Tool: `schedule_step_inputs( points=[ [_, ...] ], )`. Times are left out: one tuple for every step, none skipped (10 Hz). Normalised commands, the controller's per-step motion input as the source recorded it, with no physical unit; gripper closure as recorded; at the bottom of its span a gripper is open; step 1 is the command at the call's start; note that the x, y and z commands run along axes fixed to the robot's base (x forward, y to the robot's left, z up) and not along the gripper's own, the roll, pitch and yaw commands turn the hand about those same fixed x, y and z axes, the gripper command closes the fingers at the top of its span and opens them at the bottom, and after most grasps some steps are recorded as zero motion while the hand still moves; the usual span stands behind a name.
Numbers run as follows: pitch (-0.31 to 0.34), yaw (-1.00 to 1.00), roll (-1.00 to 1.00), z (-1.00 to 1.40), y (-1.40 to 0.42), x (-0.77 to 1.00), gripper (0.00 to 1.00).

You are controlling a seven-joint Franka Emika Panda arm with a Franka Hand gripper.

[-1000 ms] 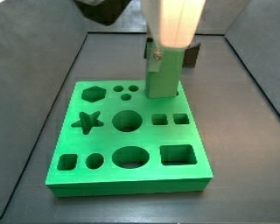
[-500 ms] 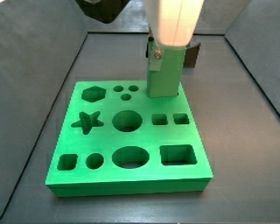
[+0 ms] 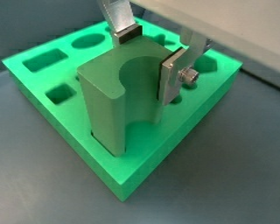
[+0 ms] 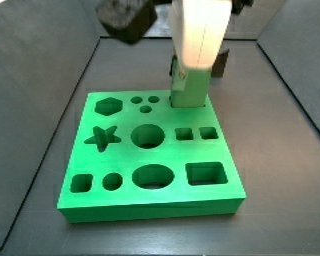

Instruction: Insert the arch object.

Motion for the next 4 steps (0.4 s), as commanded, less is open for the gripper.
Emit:
schedule_step_inputs(
  points=[
    [0.0,0.0,0.01,-0.45,0.0,0.0,1.0],
    [-0.006,0.0,-0.03,-0.13,0.0,0.0,1.0],
    [-0.051,0.0,0.0,0.0,0.0,0.0,1.0],
    [0.0,0.0,0.0,0.0,0.0,0.0,1.0]
  ],
)
